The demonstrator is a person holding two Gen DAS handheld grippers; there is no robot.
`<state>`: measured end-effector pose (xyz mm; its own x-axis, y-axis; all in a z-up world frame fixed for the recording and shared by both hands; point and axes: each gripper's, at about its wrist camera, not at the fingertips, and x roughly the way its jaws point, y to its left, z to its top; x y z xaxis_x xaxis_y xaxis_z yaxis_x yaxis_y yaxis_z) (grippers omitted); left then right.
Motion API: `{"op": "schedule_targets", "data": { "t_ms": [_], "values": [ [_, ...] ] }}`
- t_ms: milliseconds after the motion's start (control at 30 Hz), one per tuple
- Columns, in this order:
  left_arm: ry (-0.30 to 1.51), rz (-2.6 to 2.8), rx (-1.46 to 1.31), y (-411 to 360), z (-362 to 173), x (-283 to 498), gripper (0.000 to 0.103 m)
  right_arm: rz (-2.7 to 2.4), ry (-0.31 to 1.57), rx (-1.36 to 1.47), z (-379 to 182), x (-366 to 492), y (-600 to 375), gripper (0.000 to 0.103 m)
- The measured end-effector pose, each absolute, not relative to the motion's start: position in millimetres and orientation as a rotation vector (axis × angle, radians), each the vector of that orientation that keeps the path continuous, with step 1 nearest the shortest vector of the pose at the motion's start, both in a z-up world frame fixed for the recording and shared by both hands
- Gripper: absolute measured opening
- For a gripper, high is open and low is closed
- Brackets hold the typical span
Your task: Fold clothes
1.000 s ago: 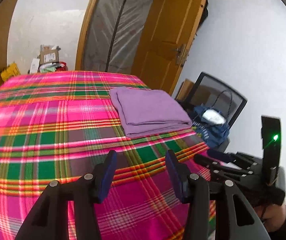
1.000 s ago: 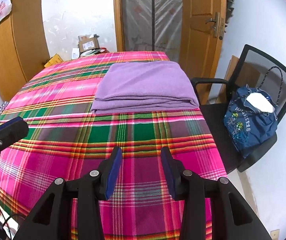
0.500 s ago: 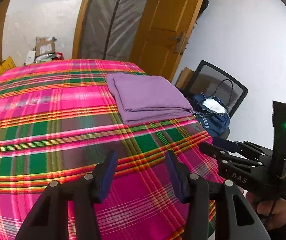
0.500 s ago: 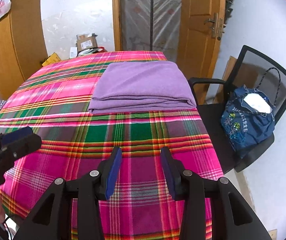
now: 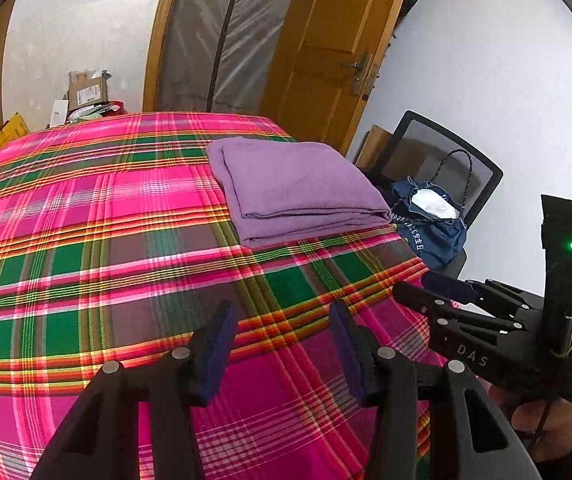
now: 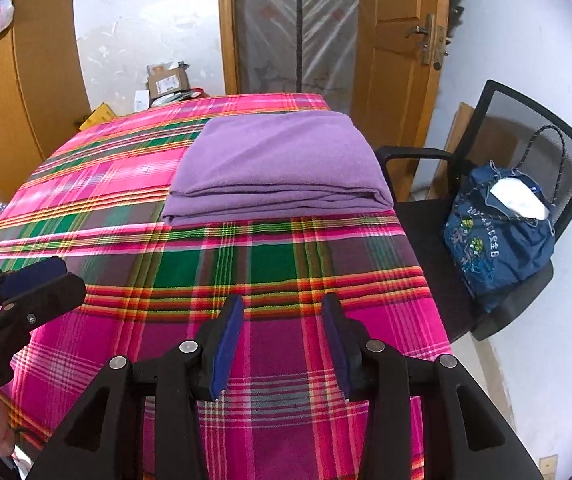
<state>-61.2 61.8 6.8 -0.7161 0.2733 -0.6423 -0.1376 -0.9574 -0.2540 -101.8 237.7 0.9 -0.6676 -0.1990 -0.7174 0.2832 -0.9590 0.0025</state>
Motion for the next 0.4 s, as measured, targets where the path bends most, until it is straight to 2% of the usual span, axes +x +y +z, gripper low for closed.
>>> {"op": "schedule_targets", "data": {
  "t_ms": [133,400],
  "values": [
    [-0.279,2.696,-1.055,66.0,6.6,-60.3,0.04,-2.647,0.155,1.119,-0.3,-101.3,238.9,0.042],
    [-0.299,2.679,-1.071,69.4,2.9,-60.5,0.04,-2.649,0.15,1.127,-2.1,-101.8,242.3,0.042]
  ]
}}
